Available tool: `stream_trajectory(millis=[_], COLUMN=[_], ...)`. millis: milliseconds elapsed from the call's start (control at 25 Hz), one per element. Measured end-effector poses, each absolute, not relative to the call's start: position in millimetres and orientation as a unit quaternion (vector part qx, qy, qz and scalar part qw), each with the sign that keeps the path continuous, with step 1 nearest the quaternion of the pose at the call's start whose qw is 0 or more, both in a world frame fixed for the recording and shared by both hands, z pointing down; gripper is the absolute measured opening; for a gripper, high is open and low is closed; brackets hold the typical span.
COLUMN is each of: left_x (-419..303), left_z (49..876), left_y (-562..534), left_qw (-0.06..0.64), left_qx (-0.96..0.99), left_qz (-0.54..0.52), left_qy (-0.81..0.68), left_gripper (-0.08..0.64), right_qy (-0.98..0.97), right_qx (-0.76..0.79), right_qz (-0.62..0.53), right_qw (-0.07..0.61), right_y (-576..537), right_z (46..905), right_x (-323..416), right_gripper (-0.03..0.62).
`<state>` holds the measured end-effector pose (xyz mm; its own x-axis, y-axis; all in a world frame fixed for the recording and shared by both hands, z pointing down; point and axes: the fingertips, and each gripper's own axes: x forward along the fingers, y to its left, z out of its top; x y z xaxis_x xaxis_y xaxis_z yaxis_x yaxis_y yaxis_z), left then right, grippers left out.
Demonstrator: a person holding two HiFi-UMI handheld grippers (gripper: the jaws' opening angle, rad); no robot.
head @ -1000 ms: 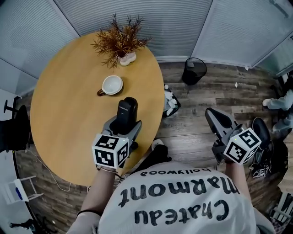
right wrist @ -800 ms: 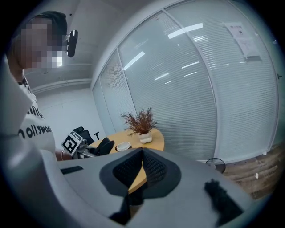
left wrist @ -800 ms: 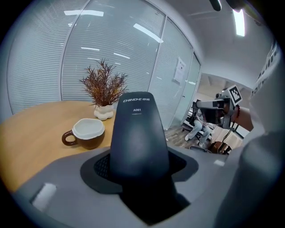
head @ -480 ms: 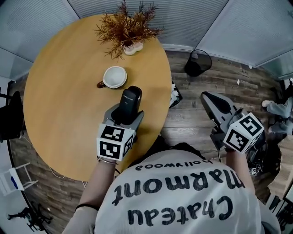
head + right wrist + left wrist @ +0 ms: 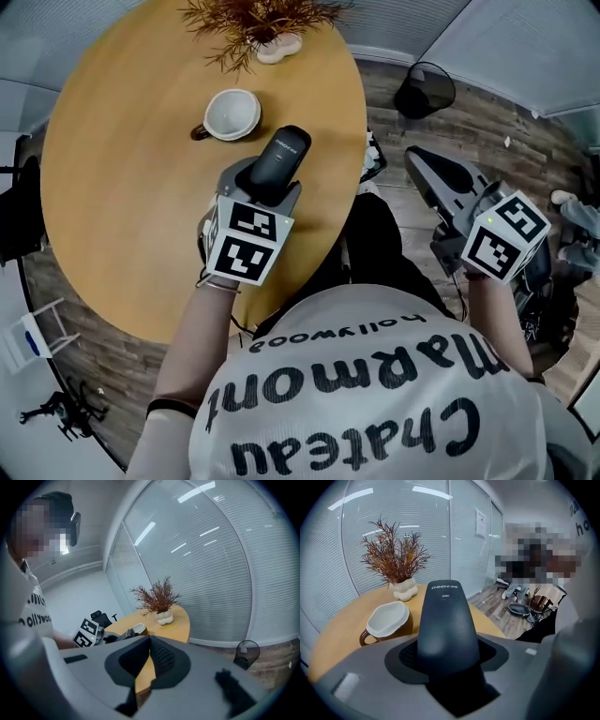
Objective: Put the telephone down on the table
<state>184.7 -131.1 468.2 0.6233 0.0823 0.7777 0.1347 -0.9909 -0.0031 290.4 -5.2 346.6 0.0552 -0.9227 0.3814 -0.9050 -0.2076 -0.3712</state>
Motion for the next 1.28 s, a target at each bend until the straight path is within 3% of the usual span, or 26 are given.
stream_trajectory(millis=[400,1280], left_x=[199.5,217.8], left_z=[497.1,519.4], left_y=[-138.1,-141.8], left_qw=[0.058,0.015], left_qx=[-0.876,-0.830], left_qz=[-0.478,-0.558], left_qy=[-0.004,0.006], left_gripper=[0.288,0.288], right_qy=[0.666,0.728], right_qx=[-0.688,-0.614], right_qz=[-0.287,-0.303], right_qw=[0.036,0.037], right_y=[-36.3,-67.9], right_z=[363.3,375.9], right_x=[344.5,435.2], right_gripper=[0.014,0.015])
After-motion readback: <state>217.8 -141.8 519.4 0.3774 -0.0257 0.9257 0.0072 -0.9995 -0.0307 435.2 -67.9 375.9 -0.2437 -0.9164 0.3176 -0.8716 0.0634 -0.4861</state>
